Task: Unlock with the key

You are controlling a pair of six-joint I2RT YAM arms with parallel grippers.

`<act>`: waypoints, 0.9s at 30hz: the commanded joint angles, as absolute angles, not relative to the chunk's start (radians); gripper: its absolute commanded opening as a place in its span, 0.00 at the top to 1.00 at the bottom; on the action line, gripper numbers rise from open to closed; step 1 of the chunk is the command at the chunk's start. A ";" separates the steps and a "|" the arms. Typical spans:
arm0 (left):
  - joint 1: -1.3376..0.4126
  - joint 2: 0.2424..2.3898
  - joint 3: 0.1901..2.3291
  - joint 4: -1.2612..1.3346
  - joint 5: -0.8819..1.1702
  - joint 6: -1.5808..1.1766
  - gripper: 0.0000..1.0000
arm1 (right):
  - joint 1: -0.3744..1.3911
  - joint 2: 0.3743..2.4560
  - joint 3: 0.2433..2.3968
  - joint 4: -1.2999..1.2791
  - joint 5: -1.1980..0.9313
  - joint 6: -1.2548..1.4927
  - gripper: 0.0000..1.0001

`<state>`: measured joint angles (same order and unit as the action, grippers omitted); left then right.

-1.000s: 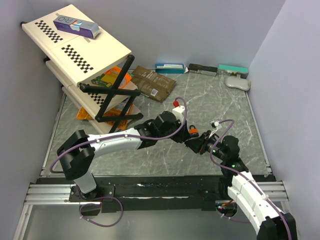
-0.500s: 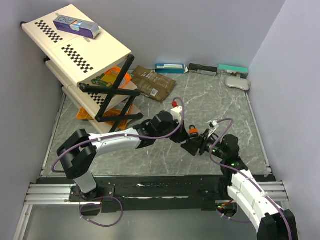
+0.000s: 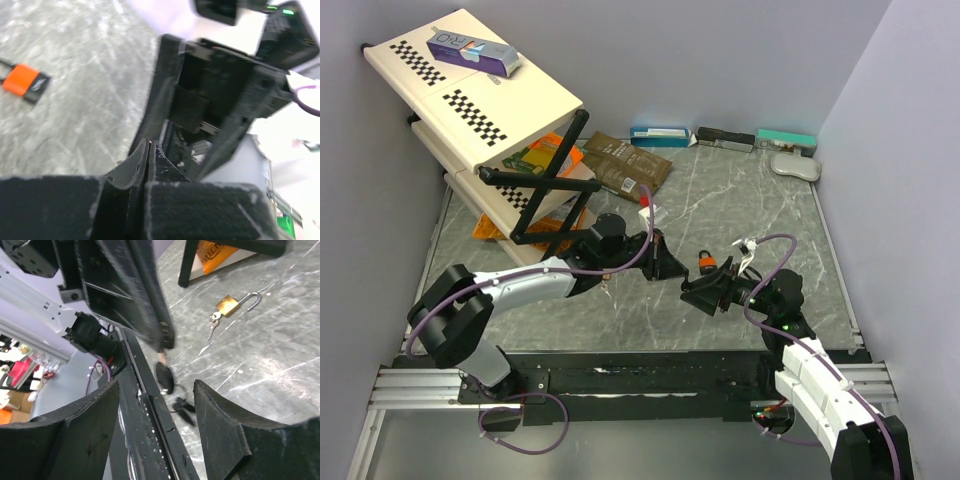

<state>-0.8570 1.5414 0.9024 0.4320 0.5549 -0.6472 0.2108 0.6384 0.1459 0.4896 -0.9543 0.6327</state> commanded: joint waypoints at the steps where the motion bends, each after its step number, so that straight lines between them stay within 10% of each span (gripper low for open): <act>1: -0.850 1.493 0.890 0.551 0.681 -0.658 0.99 | 0.202 0.637 0.175 0.563 -1.011 0.656 0.34; 16: -0.850 1.460 0.856 0.578 0.698 -0.658 0.99 | 0.199 0.680 0.146 0.716 -1.025 0.729 0.76; 27: -0.851 1.462 0.871 0.594 0.686 -0.673 0.99 | 0.201 0.672 0.143 0.652 -1.025 0.689 0.69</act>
<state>-0.8536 1.5002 0.8566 0.5205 0.6796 -0.6598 0.2085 0.6769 0.1440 0.6315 -1.0134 0.7113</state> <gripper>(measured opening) 0.022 0.307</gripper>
